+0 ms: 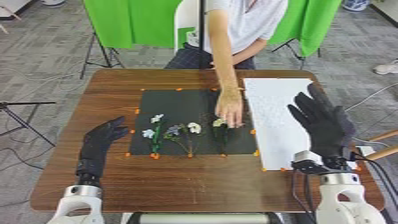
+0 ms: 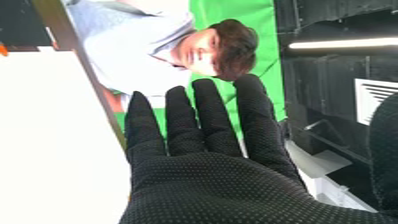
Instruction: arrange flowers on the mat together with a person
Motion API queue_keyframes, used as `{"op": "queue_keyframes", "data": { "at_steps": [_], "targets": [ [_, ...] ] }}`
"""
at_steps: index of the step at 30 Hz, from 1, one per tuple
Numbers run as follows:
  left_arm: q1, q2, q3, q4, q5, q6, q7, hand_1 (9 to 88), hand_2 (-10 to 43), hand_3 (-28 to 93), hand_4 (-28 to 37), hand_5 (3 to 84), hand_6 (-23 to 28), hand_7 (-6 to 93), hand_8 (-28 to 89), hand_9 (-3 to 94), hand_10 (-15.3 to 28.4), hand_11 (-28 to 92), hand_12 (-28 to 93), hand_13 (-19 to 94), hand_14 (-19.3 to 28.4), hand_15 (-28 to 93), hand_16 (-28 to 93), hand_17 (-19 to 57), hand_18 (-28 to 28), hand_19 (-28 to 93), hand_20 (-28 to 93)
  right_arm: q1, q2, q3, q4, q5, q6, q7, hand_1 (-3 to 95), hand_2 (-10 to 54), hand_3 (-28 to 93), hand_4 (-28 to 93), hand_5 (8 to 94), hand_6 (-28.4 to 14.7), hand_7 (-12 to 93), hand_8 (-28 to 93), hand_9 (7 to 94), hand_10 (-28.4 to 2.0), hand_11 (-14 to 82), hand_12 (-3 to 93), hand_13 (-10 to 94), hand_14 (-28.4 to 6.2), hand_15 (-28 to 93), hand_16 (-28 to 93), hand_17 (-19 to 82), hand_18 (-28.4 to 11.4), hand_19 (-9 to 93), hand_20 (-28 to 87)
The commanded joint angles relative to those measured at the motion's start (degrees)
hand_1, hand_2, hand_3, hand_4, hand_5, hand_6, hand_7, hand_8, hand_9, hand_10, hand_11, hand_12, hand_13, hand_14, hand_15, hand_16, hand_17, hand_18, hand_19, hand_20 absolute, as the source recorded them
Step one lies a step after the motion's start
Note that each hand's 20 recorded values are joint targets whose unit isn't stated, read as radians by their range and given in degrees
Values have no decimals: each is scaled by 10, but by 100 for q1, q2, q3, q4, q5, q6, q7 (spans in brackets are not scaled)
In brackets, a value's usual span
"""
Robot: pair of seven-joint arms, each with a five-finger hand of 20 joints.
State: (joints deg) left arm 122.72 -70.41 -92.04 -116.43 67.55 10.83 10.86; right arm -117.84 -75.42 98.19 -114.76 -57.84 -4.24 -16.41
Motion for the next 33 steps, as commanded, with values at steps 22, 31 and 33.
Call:
{"op": "queue_keyframes", "data": {
  "at_steps": [22,31,33],
  "targets": [
    [84,-54,-25,8,11,-27,-23,249,69,651,-252,496,35,150,-65,516,154,230,141,400,181,217,-14,91,112,92,168,-62,-36,48,-8,-57,135,-41,43,15,761,-202,372,-5,90,-88,348,-142,26,93,247,-110,77,54,147,-141,29,222],
    [96,-65,-31,-3,14,-28,-36,248,68,652,-253,497,35,151,-66,517,155,231,141,399,181,219,-14,89,113,94,168,-62,-54,48,-11,-87,74,-18,43,15,761,-199,378,-4,89,-88,364,-139,31,93,250,-108,77,53,148,-142,27,221],
    [96,-62,-42,-4,15,-33,-36,248,68,653,-253,497,35,151,-66,517,155,231,141,399,182,220,-14,89,113,95,168,-66,-59,51,-14,-100,73,-10,43,15,761,-199,380,-3,90,-88,369,-140,32,93,253,-109,78,52,148,-142,27,221]
  ]
}}
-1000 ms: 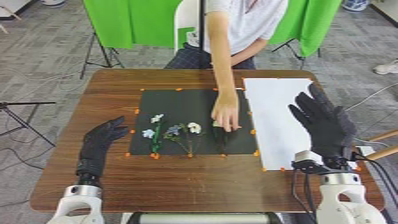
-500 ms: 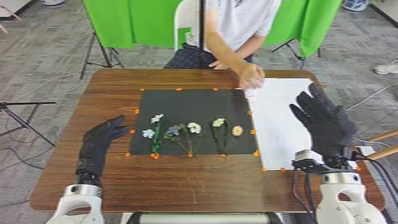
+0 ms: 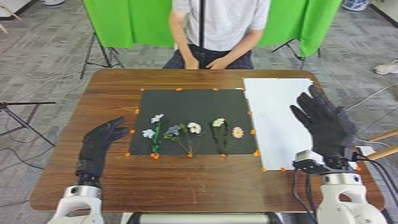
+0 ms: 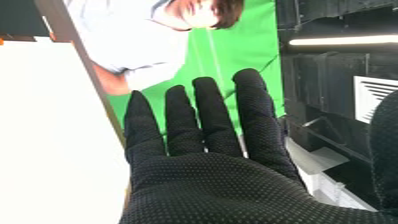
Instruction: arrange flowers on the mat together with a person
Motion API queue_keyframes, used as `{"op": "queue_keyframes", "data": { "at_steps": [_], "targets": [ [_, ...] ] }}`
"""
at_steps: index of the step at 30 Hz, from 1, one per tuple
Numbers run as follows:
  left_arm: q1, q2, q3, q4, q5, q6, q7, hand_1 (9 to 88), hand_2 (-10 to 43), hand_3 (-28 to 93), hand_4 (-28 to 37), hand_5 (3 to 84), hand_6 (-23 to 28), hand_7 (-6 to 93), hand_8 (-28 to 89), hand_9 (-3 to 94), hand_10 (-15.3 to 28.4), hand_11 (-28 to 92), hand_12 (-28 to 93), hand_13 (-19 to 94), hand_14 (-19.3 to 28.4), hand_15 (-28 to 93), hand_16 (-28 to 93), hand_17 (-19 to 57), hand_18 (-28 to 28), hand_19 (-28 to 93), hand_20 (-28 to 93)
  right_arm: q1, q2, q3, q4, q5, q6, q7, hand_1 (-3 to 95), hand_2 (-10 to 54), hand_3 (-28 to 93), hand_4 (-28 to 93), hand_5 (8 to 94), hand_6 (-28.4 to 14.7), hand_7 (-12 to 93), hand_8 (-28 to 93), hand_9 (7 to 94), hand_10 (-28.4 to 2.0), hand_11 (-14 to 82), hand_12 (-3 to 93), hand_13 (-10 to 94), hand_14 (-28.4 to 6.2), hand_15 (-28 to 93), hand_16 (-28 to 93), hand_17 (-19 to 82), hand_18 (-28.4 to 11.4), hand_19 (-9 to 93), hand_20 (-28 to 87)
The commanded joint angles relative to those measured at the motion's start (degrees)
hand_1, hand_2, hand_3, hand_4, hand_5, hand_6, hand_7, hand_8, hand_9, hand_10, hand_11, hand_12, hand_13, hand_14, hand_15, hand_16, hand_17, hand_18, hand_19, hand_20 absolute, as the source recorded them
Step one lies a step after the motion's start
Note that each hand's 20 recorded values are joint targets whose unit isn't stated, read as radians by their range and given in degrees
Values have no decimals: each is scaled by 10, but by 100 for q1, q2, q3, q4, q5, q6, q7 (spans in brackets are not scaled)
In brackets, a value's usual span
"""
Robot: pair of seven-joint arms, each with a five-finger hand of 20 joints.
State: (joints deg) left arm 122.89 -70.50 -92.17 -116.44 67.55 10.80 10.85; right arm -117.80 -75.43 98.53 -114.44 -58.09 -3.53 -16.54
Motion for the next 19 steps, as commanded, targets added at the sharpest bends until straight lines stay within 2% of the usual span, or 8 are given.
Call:
{"op": "queue_keyframes", "data": {
  "at_steps": [1,19],
  "targets": [
    [90,-52,-33,-12,17,-25,-35,248,68,653,-253,498,35,152,-66,517,155,231,141,399,182,220,-14,89,113,95,167,-71,-56,17,-46,-80,5,4,44,15,760,-200,382,-3,91,-88,369,-140,32,92,254,-109,79,52,148,-142,26,221],
    [70,-52,-33,-1,12,-18,-28,247,68,654,-256,498,35,154,-67,518,156,233,140,398,184,224,-16,89,113,97,166,-6,-16,-34,-18,-67,116,24,47,19,759,-197,426,-6,101,-90,383,-143,35,93,273,-112,91,51,156,-139,23,224]
  ]
}}
